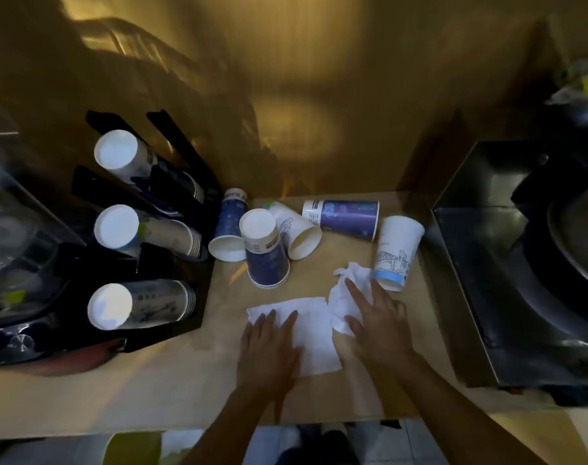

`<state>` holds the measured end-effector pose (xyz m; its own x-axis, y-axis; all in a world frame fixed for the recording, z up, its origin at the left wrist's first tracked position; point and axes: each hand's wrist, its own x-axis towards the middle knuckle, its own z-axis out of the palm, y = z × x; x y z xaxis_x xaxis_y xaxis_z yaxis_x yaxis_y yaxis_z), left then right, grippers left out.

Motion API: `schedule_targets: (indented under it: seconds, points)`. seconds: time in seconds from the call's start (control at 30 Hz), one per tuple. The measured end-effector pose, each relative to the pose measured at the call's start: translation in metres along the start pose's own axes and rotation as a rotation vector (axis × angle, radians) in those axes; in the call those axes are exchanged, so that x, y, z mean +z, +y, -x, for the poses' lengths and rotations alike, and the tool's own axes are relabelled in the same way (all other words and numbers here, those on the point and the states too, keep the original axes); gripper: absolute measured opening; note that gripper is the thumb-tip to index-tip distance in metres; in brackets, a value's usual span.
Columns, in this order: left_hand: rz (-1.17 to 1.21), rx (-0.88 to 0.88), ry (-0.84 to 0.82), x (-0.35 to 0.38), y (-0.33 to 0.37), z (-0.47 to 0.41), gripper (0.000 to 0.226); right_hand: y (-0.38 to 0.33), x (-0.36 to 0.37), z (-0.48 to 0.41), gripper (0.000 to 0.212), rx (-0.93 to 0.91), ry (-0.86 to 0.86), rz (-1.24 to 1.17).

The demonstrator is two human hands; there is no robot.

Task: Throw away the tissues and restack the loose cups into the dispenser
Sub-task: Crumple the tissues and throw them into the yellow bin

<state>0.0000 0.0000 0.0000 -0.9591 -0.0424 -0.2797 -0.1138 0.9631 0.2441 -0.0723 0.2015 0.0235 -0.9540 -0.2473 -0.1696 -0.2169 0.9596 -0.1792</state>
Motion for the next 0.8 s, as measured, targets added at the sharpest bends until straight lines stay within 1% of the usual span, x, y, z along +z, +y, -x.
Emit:
schedule_targets:
  seconds: [0.07,0.13,0.2,0.27,0.33,0.4,0.47,0.53,0.63,0.7,0.73,0.8]
  points:
    - [-0.040,0.001,-0.004,0.002,0.000,-0.001,0.058,0.004,0.003,-0.002,0.061,0.020,-0.035,-0.025]
    - [-0.082,0.003,0.001,0.003,-0.002,0.000,0.052,0.010,0.010,-0.003,0.053,0.023,-0.057,-0.030]
    - [-0.075,0.016,0.022,-0.003,0.001,0.001,0.042,0.012,0.013,-0.005,0.044,-0.008,-0.060,0.014]
    - [-0.032,0.051,0.136,-0.010,0.004,-0.001,0.026,0.014,0.011,-0.008,0.036,-0.032,-0.054,0.072]
    - [-0.027,0.048,0.205,-0.015,0.007,0.001,0.019,0.015,0.006,-0.011,0.028,-0.041,-0.068,0.109]
    - [0.028,-0.039,0.178,-0.016,0.008,0.002,0.018,0.014,0.000,-0.014,0.026,-0.049,-0.090,0.124]
    - [0.102,-0.167,0.182,-0.016,0.008,0.001,0.017,0.014,-0.004,-0.016,0.026,-0.062,-0.091,0.113]
    - [0.121,-0.227,0.227,-0.014,0.006,0.000,0.020,0.014,-0.009,-0.018,0.020,-0.088,-0.025,0.017]
    - [0.375,-0.342,0.331,-0.018,0.010,0.004,0.019,0.009,-0.018,-0.022,0.008,-0.122,0.101,-0.242]
    - [0.515,-0.374,0.442,-0.018,0.014,0.006,0.021,0.003,-0.027,-0.026,0.008,-0.118,0.090,-0.297]
    - [0.538,-0.379,0.474,-0.018,0.015,0.008,0.023,0.000,-0.029,-0.027,0.009,-0.124,0.082,-0.320]
    - [0.594,-0.450,0.406,-0.023,0.015,0.011,0.019,-0.007,-0.031,-0.028,0.011,-0.156,0.084,-0.401]
